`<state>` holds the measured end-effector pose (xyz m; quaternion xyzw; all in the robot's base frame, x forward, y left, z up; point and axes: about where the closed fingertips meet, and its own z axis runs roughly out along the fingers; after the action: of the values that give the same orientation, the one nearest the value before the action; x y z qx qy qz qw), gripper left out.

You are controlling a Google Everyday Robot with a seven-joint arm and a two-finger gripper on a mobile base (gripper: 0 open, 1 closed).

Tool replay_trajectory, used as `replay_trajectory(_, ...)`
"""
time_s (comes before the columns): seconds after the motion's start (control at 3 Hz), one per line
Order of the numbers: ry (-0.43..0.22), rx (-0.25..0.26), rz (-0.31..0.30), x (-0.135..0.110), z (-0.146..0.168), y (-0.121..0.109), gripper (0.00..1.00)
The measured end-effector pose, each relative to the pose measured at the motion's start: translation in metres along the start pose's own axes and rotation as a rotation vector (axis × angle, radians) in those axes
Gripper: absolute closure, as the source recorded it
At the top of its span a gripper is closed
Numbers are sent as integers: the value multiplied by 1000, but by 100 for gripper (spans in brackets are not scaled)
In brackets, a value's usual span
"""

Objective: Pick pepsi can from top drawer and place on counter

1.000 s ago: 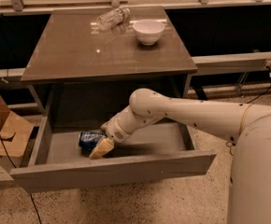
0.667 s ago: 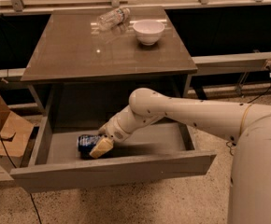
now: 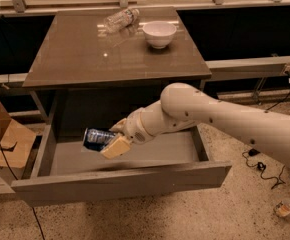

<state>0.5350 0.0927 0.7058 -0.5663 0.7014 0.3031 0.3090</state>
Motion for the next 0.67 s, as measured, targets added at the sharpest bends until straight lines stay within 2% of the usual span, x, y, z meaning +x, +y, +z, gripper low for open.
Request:
replay_trajectory(0.33, -79, 70, -56, -34, -65, 8, 100)
replay_trajectory(0.67, -79, 125, -94, -62, -117, -2, 100)
